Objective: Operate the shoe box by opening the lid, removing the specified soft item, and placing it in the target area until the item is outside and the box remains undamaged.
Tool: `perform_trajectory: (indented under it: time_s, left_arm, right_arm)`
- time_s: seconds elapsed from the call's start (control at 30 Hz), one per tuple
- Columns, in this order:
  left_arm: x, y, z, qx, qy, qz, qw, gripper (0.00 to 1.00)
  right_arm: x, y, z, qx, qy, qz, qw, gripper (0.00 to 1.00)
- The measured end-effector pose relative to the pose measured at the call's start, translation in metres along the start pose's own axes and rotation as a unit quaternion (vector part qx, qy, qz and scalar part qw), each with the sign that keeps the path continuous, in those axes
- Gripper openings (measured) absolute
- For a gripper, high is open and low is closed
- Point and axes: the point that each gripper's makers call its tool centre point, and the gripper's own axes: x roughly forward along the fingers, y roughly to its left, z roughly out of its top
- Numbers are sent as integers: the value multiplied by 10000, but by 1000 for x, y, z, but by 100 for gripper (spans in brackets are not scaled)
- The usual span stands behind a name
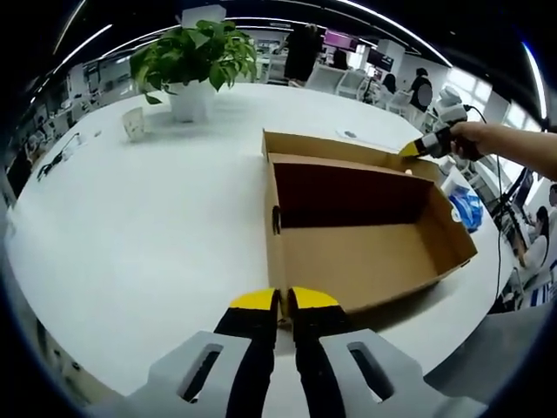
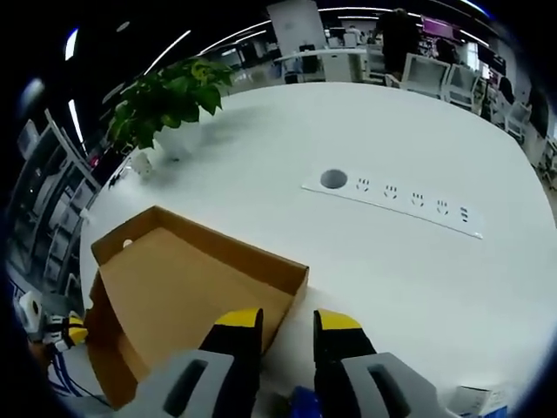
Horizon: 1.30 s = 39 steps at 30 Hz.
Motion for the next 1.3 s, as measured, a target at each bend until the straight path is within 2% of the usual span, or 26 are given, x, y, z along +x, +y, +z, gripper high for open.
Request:
perform_trajectory:
  time_s: [0.23,0.3,0.37,0.7,0.93,1.3]
  left_arm:
    - [0,1,0,-68,8,30,10000,2]
    - [0,1,0,-94,9,28,10000,2]
    - [0,1,0,-152,1,12,9999,2]
    - [0,1,0,-211,-24,-54,9998,2]
    - [-1,1,1,-336,-62,-103,9994,2]
    - [-2,0,1,-398,-108,-108,9991,2]
  right_arm:
    - [6,-1,-1,192,42,2,9998,14]
    - [6,-2,-2,248,56,-35,9997,9]
    - [6,4,-1,330,2,103,9994,2]
    - [-2,6,0,239,-72,-53,9997,0]
    - [-14,9,7,152,-115,-37,9998,0]
    - [-35,17,16,2,-458,-6,9990,0]
